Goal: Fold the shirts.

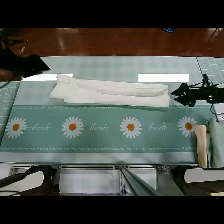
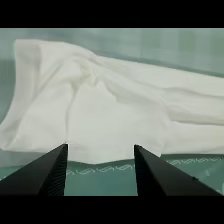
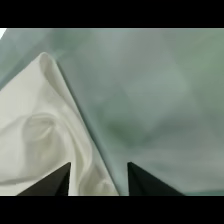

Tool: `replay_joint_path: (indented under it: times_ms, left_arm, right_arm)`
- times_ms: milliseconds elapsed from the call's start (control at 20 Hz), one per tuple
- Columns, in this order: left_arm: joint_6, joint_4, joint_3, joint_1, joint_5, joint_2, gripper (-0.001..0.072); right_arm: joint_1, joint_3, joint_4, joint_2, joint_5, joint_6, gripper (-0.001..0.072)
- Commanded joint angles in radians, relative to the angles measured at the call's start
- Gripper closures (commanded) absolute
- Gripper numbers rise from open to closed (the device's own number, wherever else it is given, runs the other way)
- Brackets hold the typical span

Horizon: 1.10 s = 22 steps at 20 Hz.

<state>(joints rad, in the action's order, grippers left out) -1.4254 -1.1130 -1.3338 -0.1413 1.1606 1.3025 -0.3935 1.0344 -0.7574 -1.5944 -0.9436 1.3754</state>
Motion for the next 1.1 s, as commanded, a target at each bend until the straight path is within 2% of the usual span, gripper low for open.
replay_joint_path:
  times_ms: [0, 100, 150, 200, 250, 300, 350, 400, 600, 750, 900, 1050]
  left_arm:
    - [-0.001, -0.019, 0.214, 0.124, -0.134, -0.108, 0.0201]
    - [-0.002, -0.014, 0.23, 0.185, -0.13, -0.082, 0.0201]
    - [-0.002, -0.005, 0.23, 0.211, -0.134, -0.065, 0.0201]
    - [-0.002, 0.009, 0.229, 0.231, -0.139, -0.05, 0.0201]
    - [-0.001, 0.036, 0.228, 0.246, -0.139, -0.037, 0.0202]
    - [-0.001, 0.063, 0.228, 0.259, -0.14, -0.03, 0.0229]
    - [0.0, 0.085, 0.228, 0.27, -0.141, -0.026, 0.0444]
    - [0.002, 0.104, 0.228, 0.281, -0.15, -0.023, 0.0694]
    - [0.002, 0.159, 0.227, 0.369, -0.241, -0.003, 0.0689]
    - [0.01, 0.164, 0.176, 0.497, -0.325, 0.092, 0.0689]
    - [-0.021, 0.164, -0.008, 0.623, -0.281, 0.278, 0.0689]
    - [-0.077, 0.166, -0.205, 0.753, -0.201, 0.464, 0.0689]
  right_arm:
    - [0.064, -0.014, 0.174, -0.068, 0.036, -0.084, 0.0297]
    - [0.114, 0.008, 0.182, -0.104, 0.005, -0.087, 0.0298]
    - [0.138, 0.028, 0.179, -0.113, -0.02, -0.087, 0.0335]
    - [0.154, 0.054, 0.172, -0.113, -0.046, -0.092, 0.053]
    - [0.16, 0.083, 0.172, -0.103, -0.082, -0.116, 0.0691]
    - [0.16, 0.117, 0.171, -0.082, -0.132, -0.132, 0.0694]
    - [0.149, 0.14, 0.155, -0.05, -0.169, -0.131, 0.0695]
    - [0.137, 0.145, 0.135, 0.002, -0.193, -0.131, 0.0695]
    - [0.129, 0.09, -0.108, 0.31, -0.283, -0.074, 0.0695]
    - [0.129, -0.007, -0.105, 0.588, -0.294, -0.055, 0.0694]
    - [0.13, -0.069, -0.105, 0.795, -0.345, 0.01, 0.0695]
    - [0.13, -0.081, -0.106, 0.912, -0.372, 0.048, 0.0695]
